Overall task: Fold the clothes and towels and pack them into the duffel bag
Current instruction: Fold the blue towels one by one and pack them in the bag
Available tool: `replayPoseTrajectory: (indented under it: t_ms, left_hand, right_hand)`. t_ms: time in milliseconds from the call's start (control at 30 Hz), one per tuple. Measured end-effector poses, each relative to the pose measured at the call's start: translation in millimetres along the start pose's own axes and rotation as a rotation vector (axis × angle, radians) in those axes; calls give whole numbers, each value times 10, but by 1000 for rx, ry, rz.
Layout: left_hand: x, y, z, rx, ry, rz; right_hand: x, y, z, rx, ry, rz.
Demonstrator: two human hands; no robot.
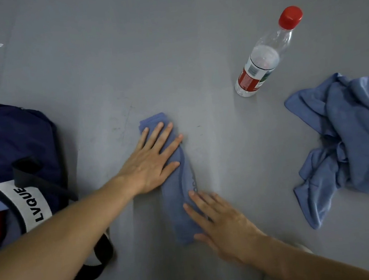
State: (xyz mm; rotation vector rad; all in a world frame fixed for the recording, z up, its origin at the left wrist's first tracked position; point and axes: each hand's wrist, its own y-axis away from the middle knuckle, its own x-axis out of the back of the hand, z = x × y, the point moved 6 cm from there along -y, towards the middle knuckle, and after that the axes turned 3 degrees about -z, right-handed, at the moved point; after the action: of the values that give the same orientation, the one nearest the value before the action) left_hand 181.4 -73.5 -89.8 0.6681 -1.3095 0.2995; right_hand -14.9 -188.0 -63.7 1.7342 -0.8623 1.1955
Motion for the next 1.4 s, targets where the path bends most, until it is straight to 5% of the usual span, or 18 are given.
replayPoseTrajectory:
  t_ms: [100, 233, 500, 600, 733, 800, 967, 1067, 1133, 1267, 1400]
  left_hand:
    - [120, -65, 25, -95, -77, 20]
    - [112, 11, 281, -8, 63, 132]
    - [-53, 38, 388, 59, 100, 44]
    - [67, 66, 401, 55, 168, 40]
    - [365, 404, 247, 256, 720, 329]
    - [304, 602, 214, 382, 980, 254]
    - [101, 785, 305, 400, 1069, 82]
    - [58, 716, 251, 483, 1078, 168]
    - [43, 659, 231, 498, 1066, 175]
    - [165, 672, 239, 456, 772, 359]
    - [242, 723, 502, 127, 350, 565]
  right_hand:
    - [-75, 54, -191, 72, 51, -30]
    - [50, 13, -43, 130, 101, 67]
    - [252, -173, 57, 261, -37, 215]
    - [331, -265, 127, 23, -380, 240]
    - [336, -426, 255, -353, -753, 153]
    - [320, -512, 325, -479, -852, 114]
    - [255, -663, 472, -742, -1111, 31]
    - [356, -665, 467, -683, -917, 165]
    - [500, -634, 393, -438, -591, 296]
    - [335, -571, 281, -64, -138, 166]
    - [297, -643, 362, -58, -71, 140]
